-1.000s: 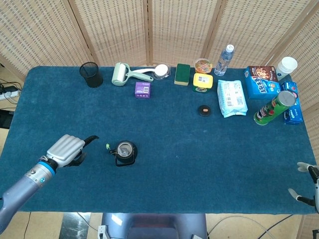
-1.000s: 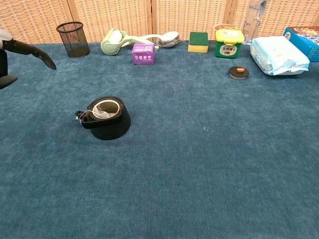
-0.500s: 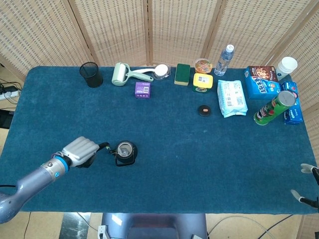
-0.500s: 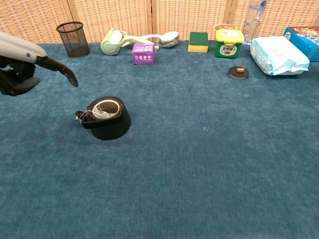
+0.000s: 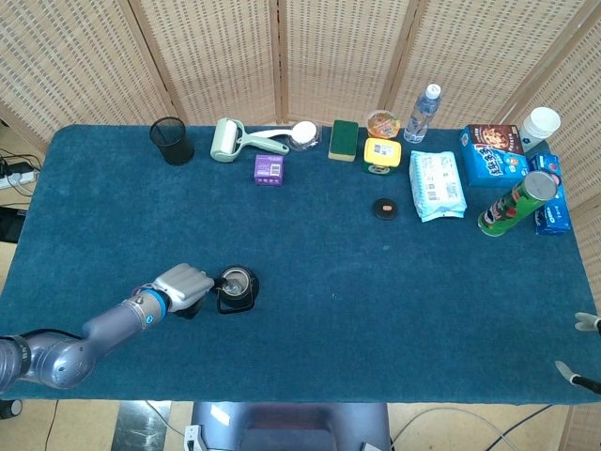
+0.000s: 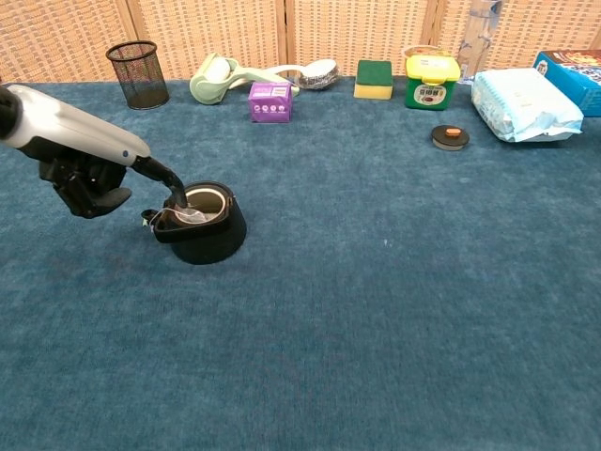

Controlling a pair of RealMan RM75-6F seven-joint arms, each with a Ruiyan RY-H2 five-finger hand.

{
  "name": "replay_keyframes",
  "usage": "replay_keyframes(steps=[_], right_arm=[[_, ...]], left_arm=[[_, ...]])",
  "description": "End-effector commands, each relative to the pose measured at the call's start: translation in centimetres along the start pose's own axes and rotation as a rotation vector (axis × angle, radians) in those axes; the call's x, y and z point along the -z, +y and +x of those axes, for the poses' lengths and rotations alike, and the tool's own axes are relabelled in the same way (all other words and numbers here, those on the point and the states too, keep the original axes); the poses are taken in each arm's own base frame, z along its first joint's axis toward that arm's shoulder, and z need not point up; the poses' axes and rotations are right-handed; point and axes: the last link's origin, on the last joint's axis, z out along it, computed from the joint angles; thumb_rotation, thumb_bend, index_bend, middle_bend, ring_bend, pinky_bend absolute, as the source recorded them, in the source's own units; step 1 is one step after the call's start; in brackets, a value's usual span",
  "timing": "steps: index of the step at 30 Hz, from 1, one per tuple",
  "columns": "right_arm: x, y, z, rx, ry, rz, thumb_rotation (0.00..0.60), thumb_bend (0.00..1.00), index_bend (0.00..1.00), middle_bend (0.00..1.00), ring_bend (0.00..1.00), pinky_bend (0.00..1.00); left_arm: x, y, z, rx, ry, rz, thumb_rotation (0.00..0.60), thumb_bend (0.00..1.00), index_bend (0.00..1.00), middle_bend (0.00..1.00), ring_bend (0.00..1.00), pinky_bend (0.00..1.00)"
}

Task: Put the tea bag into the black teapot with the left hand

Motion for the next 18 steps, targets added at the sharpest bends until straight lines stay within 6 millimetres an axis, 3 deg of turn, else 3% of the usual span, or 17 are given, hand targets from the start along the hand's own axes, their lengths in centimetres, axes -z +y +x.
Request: replay_keyframes(steps=[1, 18], right_arm=[[0.0, 0.2, 0.0, -0.001, 0.000, -0.007, 0.600, 0.10, 0.26, 0.36, 0.27, 0.36], [0.2, 0.6, 0.0, -0.005, 0.001, -0.021, 0.600, 0.10, 0.26, 0.36, 0.27, 0.36]], left_arm=[[-0.7, 0.2, 0.1, -0.002, -0.011, 0.008, 0.600, 0.87, 0.11, 1.00, 0.92, 0.83], [-2.0, 0.6, 0.2, 0.014, -0.042, 0.021, 0.600, 0.86, 0.11, 1.00, 0.92, 0.83]])
